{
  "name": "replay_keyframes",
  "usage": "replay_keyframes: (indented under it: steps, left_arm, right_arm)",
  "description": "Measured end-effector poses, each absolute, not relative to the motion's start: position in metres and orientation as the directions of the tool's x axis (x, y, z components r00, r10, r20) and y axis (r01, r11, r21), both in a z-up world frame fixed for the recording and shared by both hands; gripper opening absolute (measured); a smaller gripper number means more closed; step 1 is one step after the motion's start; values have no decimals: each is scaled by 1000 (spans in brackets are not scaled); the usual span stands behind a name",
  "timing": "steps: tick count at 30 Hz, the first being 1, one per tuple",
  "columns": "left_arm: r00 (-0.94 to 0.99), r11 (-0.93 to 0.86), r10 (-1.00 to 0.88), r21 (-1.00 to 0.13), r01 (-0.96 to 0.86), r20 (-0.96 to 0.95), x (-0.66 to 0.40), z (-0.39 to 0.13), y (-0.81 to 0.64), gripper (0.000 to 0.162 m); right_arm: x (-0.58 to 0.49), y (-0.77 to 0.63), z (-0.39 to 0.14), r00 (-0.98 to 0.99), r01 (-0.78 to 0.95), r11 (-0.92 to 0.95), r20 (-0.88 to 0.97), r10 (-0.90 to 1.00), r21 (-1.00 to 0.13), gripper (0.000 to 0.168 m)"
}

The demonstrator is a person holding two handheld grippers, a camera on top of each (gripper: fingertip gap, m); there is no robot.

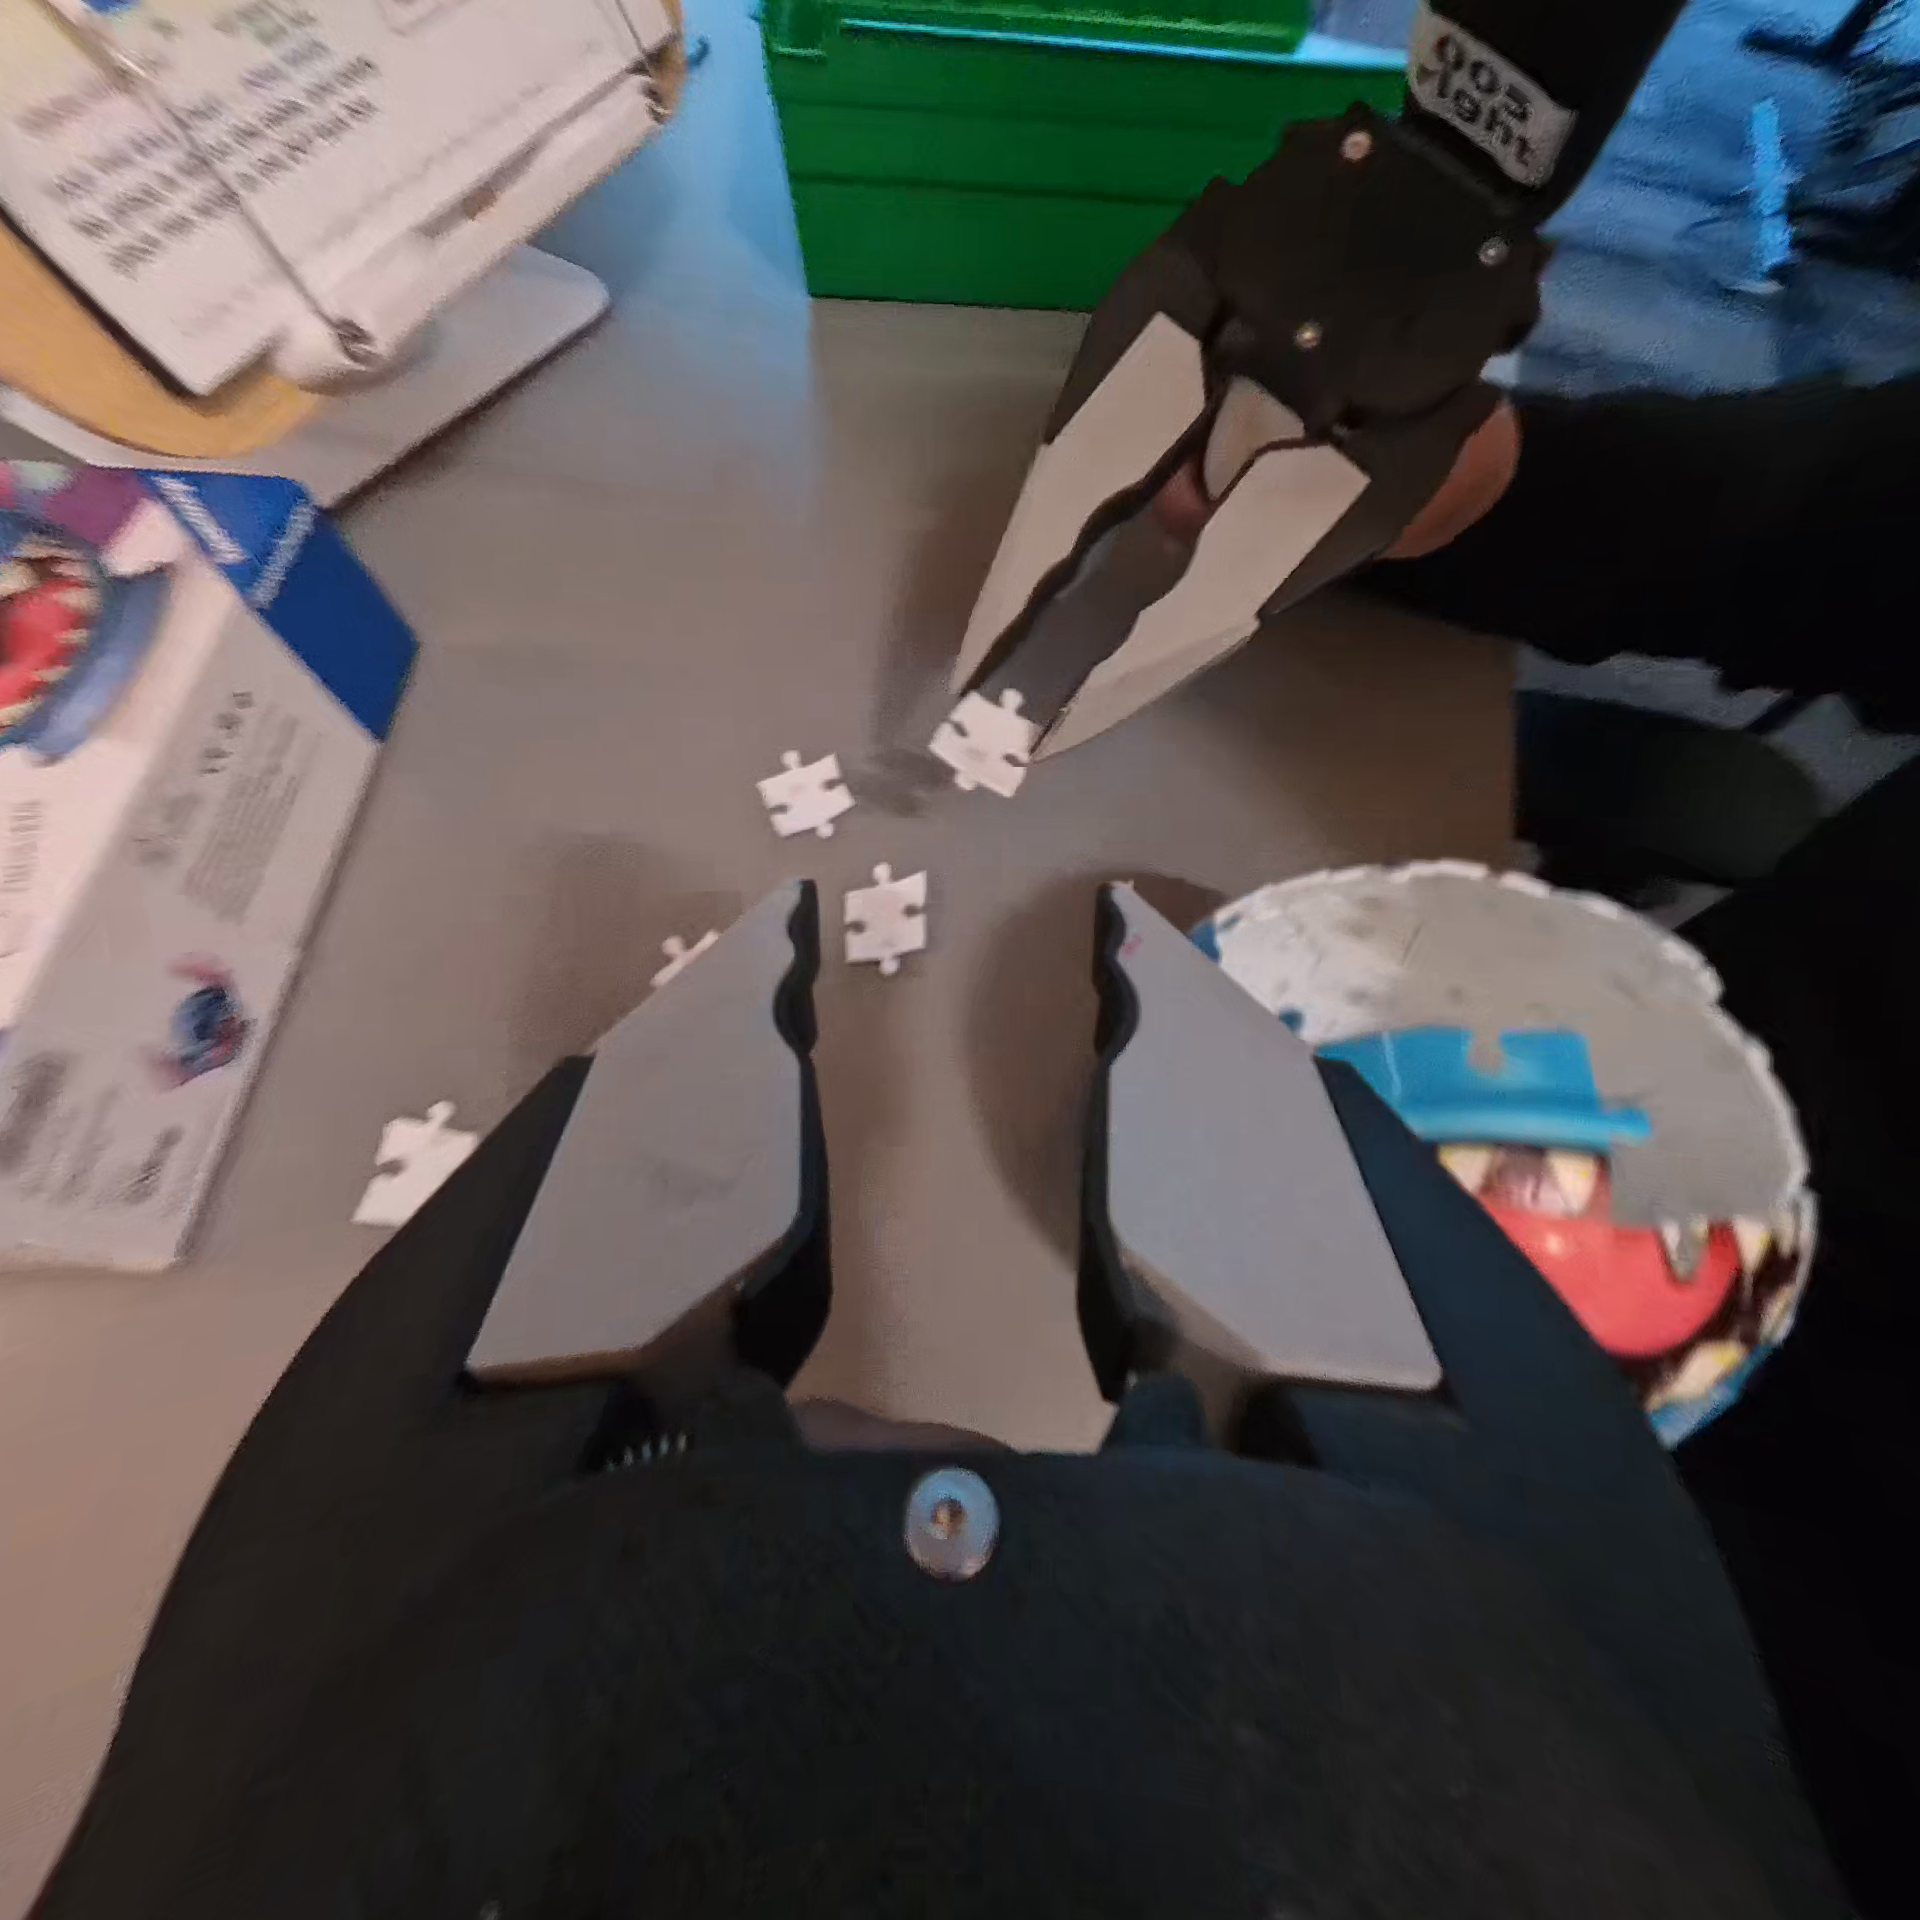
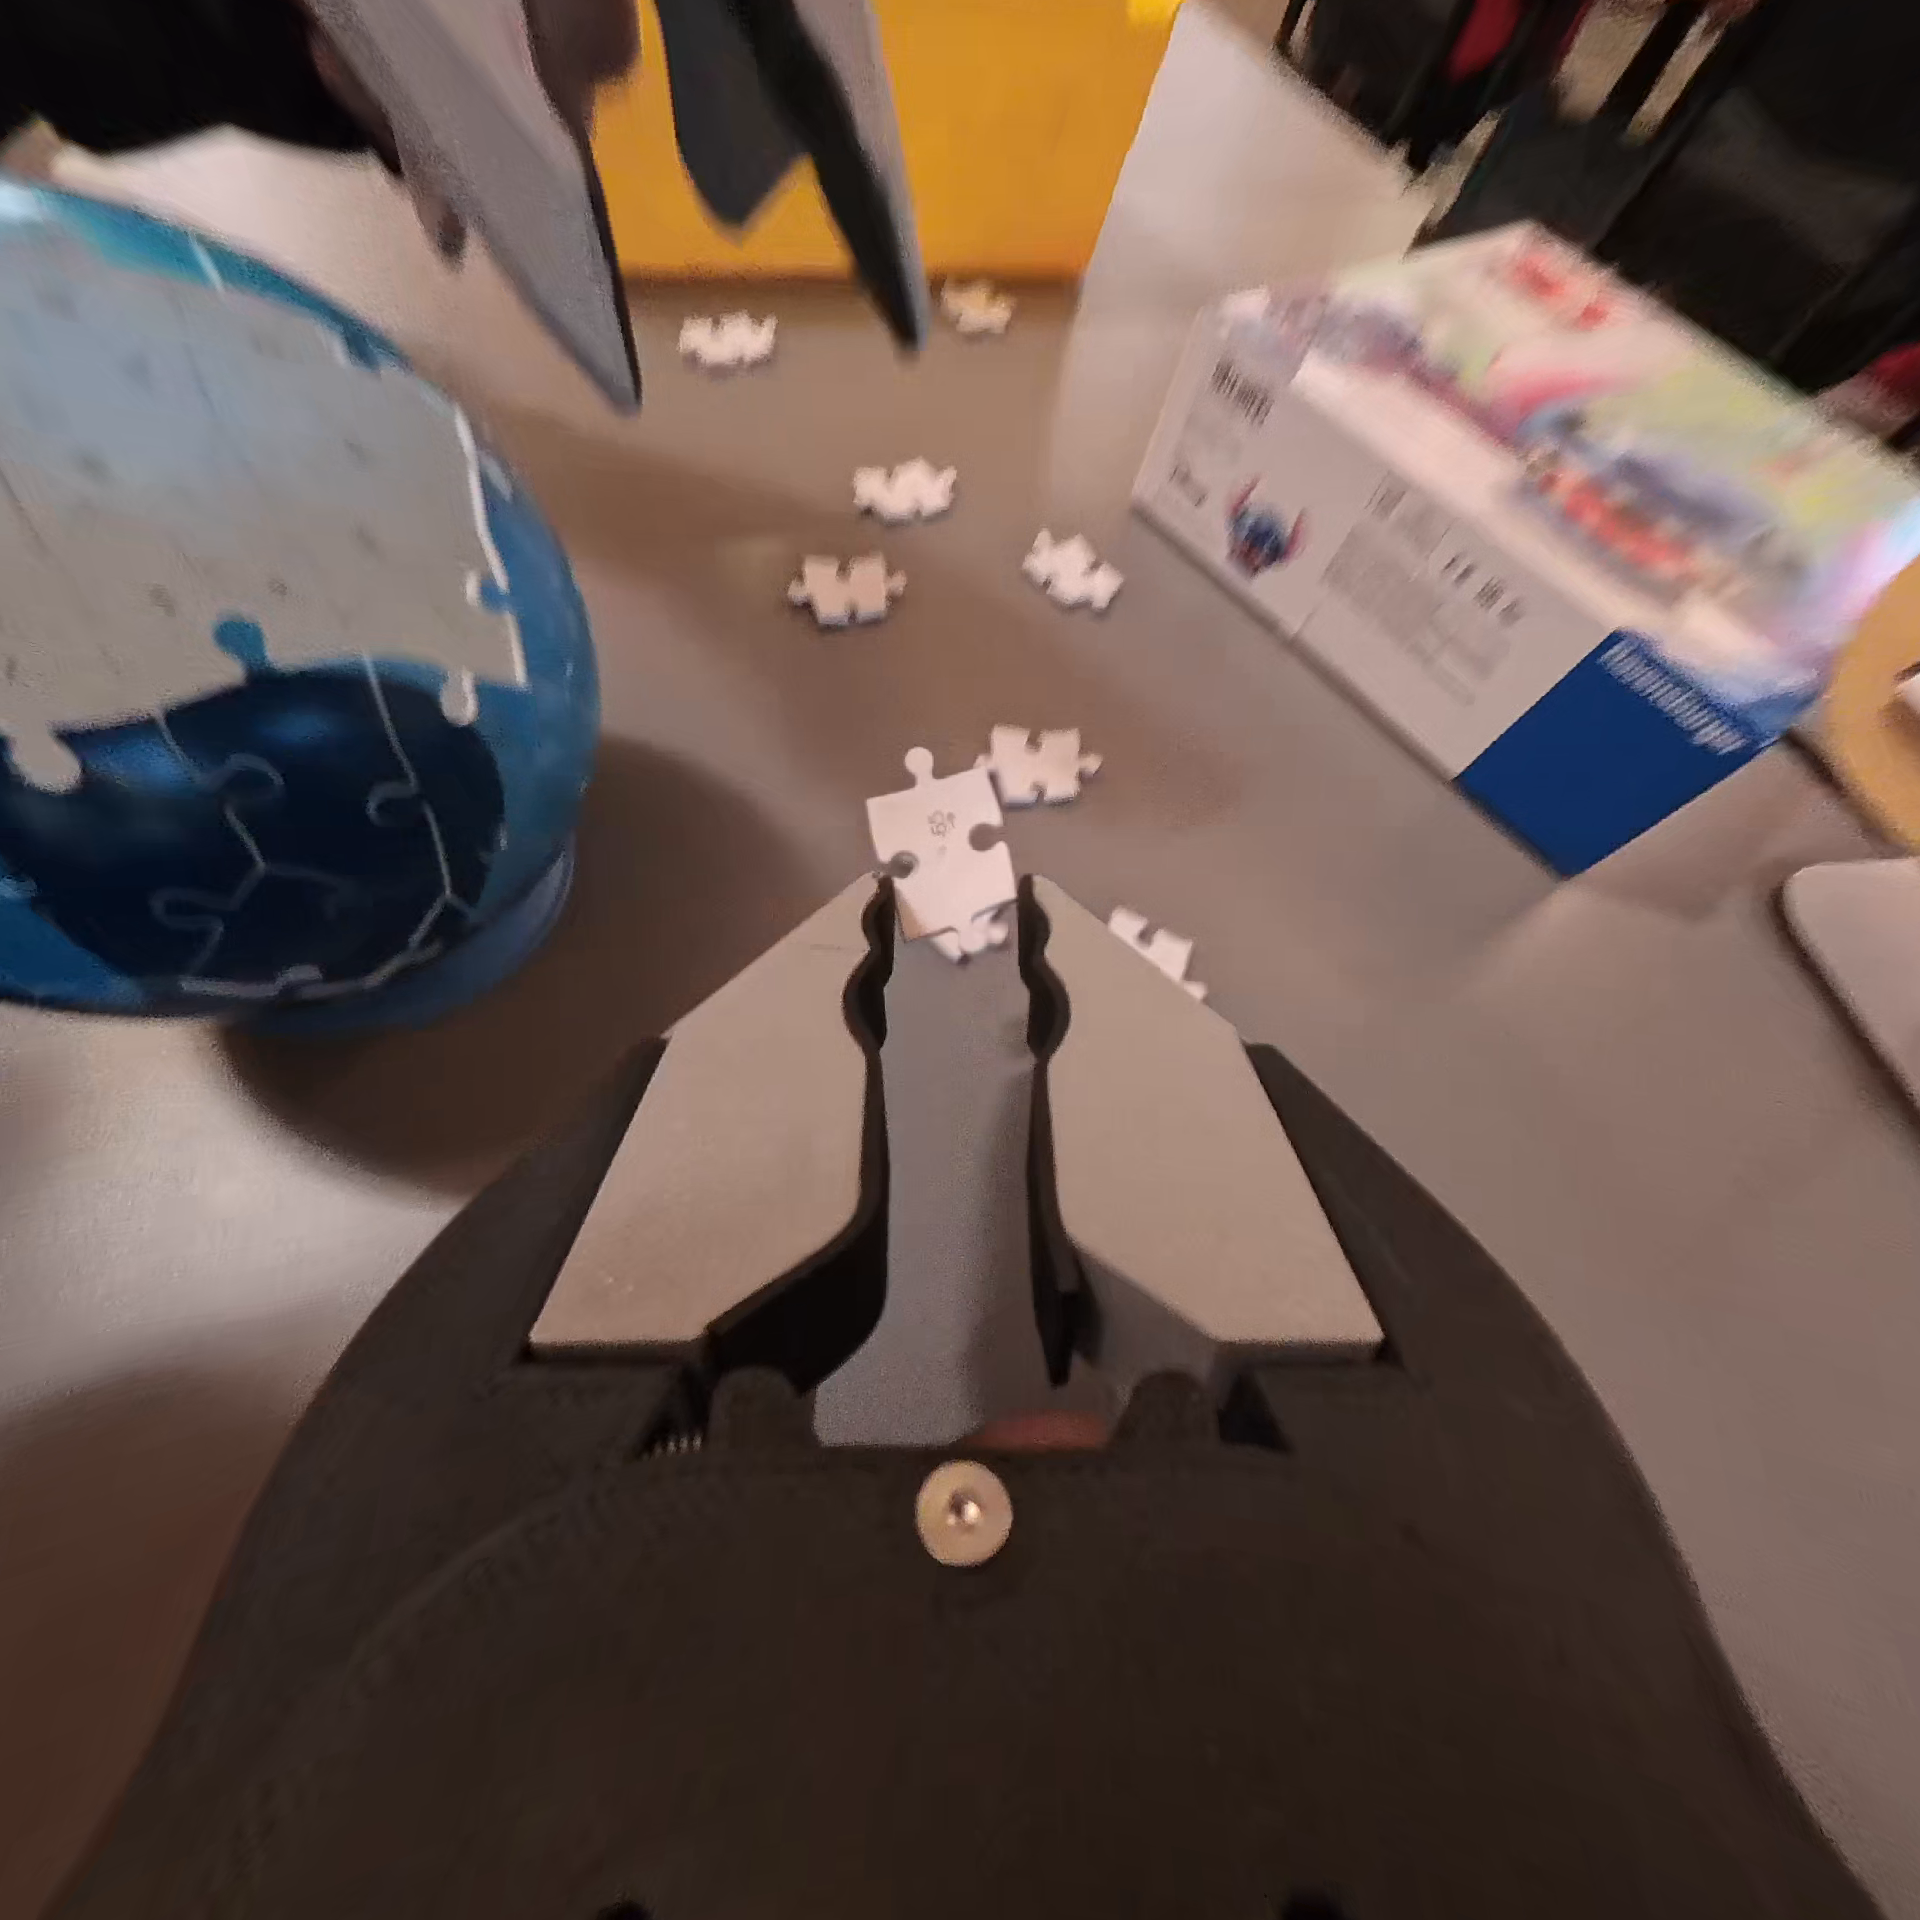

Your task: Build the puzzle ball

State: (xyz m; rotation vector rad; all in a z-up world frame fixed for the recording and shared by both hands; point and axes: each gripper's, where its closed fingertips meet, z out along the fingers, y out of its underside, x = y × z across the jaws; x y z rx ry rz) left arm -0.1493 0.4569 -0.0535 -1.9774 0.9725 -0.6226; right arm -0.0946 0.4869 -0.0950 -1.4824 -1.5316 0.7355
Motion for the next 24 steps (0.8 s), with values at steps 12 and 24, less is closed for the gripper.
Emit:
replay_keyframes:
  steps: [12,24]
  left_arm:
    - [439,-566,-791,-781,-264,425,-95,-52,487,24]
    - [426,-282,-904,-714,-640,-25,-101,-56,481,0]
  right_arm:
    - [-94,494,-54,210,332,210,289,934,-920,21]
    - [-97,492,-33,126,276,184,225,966,-943,10]
